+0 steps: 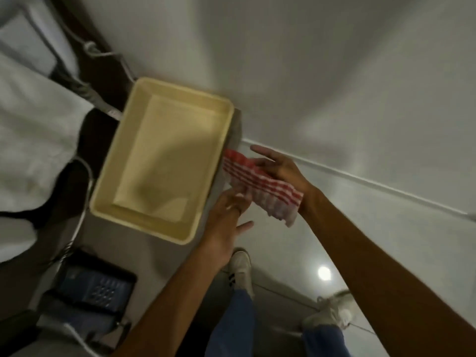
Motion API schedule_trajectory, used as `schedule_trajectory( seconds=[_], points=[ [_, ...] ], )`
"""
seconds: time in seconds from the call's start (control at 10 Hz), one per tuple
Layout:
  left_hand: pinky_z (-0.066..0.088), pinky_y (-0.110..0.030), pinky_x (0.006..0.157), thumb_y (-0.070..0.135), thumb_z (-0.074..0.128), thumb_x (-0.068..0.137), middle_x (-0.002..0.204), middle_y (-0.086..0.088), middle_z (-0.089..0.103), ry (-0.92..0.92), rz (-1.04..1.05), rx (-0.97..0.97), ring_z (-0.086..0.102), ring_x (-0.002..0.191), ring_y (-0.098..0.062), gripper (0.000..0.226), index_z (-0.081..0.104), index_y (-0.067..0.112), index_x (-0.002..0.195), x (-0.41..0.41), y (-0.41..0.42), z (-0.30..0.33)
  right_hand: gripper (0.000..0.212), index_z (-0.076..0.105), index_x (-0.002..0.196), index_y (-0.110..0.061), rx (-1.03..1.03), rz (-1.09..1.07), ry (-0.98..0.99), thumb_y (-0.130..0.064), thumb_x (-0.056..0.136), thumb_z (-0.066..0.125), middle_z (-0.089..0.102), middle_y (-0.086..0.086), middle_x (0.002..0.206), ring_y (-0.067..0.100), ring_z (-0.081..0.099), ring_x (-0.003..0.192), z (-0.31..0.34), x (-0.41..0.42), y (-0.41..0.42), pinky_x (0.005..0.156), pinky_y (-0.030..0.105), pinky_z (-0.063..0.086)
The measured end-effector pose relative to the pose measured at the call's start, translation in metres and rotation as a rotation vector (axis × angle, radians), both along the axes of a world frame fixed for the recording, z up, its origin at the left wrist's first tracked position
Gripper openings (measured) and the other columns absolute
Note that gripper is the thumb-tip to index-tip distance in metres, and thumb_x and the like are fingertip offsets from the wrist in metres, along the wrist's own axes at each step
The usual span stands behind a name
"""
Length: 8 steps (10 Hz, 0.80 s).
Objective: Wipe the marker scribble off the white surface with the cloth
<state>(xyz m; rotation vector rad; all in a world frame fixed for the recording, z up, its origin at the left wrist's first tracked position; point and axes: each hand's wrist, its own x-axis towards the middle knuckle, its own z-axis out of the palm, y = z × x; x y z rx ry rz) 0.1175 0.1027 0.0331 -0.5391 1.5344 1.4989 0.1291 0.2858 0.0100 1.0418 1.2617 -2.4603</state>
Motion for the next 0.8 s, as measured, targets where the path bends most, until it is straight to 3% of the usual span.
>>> schedule_trajectory(
  seconds=[0.1,0.2,0.3,0.4,0.5,0.6,0.7,0.8],
  points=[
    [0.066,-0.044,0.074,0.012,0.058,0.108,0.123,-0.003,0.076,0.067,0.21,0.059,0.076,0.107,-0.02,0.025,0.062,0.034,0.119,-0.037,-0.007,0.011,0.043,0.049,0.151,-0.004,-0.194,0.01,0.052,-0.024,0.112,0.047,0.069,0.02,0.132,0.033,0.073,0.111,0.012,-0.057,-0.052,0.095,0.041,0.061],
    [0.064,-0.037,0.064,0.024,0.083,0.088,0.119,-0.006,0.079,0.117,0.378,0.148,0.08,0.093,-0.022,0.055,0.056,0.033,0.135,-0.083,-0.025,0.014,0.053,0.055,0.141,-0.006,-0.214,-0.026,0.116,-0.046,0.114,0.035,0.074,0.016,0.123,0.029,0.076,0.105,0.004,-0.104,-0.086,0.093,0.04,0.063],
    [0.063,-0.032,0.058,-0.001,0.073,0.095,0.135,-0.011,0.072,0.2,0.343,0.081,0.077,0.092,-0.023,0.058,0.055,0.032,0.139,-0.127,-0.049,0.003,0.063,0.059,0.142,0.003,0.038,0.075,0.151,-0.048,0.108,0.047,0.069,0.027,0.139,0.043,0.066,0.13,-0.005,-0.143,-0.105,0.117,0.053,0.052],
    [0.061,-0.031,0.062,-0.026,0.058,0.089,0.144,-0.017,0.063,0.413,0.185,-0.065,0.069,0.106,-0.027,0.066,0.057,0.022,0.134,-0.162,-0.067,-0.019,0.053,0.062,0.142,-0.004,0.325,0.219,0.097,-0.036,0.1,0.068,0.075,0.012,0.126,0.029,0.074,0.116,-0.022,-0.173,-0.107,0.103,0.04,0.06],
    [0.06,-0.014,0.077,-0.034,0.063,0.076,0.128,0.0,0.064,0.544,-0.142,-0.142,0.07,0.102,0.004,0.081,0.058,0.011,0.143,-0.19,-0.079,-0.046,0.049,0.061,0.135,-0.005,0.758,0.428,-0.05,-0.028,0.093,0.074,0.068,0.002,0.112,0.024,0.072,0.111,-0.039,-0.195,-0.099,0.087,0.033,0.059],
    [0.053,-0.004,0.082,-0.032,0.064,0.082,0.121,0.012,0.061,0.534,-0.541,-0.213,0.066,0.099,0.008,0.082,0.052,0.009,0.152,-0.201,-0.079,-0.079,0.068,0.053,0.142,-0.003,0.93,0.629,-0.186,-0.036,0.09,0.08,0.067,0.008,0.129,0.023,0.068,0.121,-0.048,-0.196,-0.093,0.096,0.032,0.059],
    [0.057,-0.019,0.098,-0.007,0.073,0.092,0.135,-0.009,0.06,0.473,-0.846,-0.331,0.062,0.117,-0.025,0.07,0.048,0.004,0.156,-0.208,-0.063,-0.085,0.072,0.036,0.153,0.002,1.214,0.645,-0.236,-0.025,0.095,0.069,0.066,0.018,0.137,0.037,0.064,0.127,-0.026,-0.175,-0.085,0.103,0.043,0.052],
    [0.024,-0.059,0.13,0.036,0.07,0.099,0.178,-0.012,0.02,0.821,-0.988,-0.734,0.021,0.162,-0.039,0.086,0.023,0.029,0.171,-0.176,-0.048,-0.043,0.064,0.034,0.16,-0.002,1.489,0.535,-0.191,-0.028,0.104,0.052,0.062,0.021,0.148,0.04,0.052,0.145,0.021,-0.125,-0.063,0.121,0.051,0.039]
  ],
)
